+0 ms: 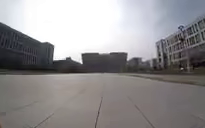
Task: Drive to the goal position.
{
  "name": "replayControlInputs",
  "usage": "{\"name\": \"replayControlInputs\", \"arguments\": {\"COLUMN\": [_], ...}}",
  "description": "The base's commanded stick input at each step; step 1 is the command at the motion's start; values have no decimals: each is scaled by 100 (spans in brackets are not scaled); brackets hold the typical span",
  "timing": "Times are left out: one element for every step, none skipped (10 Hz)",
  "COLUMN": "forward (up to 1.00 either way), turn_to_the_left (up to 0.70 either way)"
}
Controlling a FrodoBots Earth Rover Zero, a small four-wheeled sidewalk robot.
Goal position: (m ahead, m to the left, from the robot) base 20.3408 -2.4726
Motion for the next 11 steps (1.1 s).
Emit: {"name": "replayControlInputs", "arguments": {"forward": [100,100,100,100,100,100,100,100,100,100,100], "turn_to_the_left": [0,0,0,0,0,0,0,0,0,0,0]}}
